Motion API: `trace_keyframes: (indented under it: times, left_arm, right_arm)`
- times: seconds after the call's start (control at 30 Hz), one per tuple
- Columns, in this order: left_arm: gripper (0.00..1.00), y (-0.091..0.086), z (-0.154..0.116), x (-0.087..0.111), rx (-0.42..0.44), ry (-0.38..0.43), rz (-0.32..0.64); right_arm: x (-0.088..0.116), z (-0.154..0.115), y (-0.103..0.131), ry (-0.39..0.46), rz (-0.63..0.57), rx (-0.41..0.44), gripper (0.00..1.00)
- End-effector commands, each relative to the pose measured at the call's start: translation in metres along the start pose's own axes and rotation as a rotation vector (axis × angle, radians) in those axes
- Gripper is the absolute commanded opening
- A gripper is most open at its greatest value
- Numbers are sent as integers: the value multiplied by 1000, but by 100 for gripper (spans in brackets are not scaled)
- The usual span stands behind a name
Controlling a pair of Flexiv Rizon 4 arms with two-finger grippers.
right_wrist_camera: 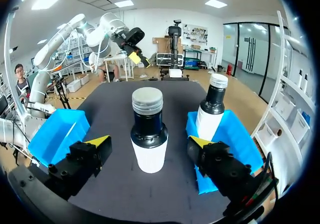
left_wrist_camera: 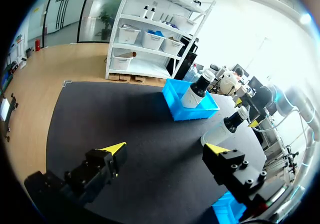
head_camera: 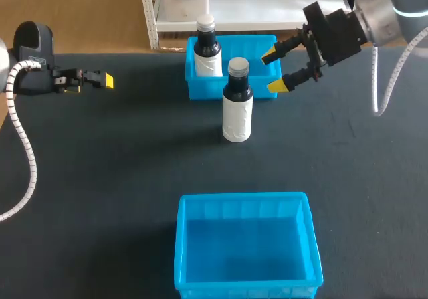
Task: Pick up the bottle, and place it in the far bin if it is heavy, or in the near bin if it is light.
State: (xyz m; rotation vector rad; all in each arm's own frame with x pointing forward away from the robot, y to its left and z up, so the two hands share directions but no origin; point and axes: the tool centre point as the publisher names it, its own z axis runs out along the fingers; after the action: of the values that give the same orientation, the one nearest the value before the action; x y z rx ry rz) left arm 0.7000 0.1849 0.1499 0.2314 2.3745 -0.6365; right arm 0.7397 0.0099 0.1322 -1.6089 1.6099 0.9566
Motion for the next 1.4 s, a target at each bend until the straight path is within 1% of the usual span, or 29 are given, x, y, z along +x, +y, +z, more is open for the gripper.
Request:
trace_keyframes:
  times: [0.03,0.43,0.7,1.2,1.4]
  left_arm:
    - [100,0,0,0,0,0,0]
    - [100,0,0,0,0,0,0]
    - [100,0,0,0,0,0,0]
    - [100,0,0,0,0,0,0]
    - [100,0,0,0,0,0,0]
  right_arm:
    - [-5,7,1,20,-4,1,100]
    - [-12,24,6,44,-8,-15,100]
    - [-14,32,9,57,2,17,100]
    - [-18,50,13,70,10,31,100]
    - [-20,55,15,52,15,34,100]
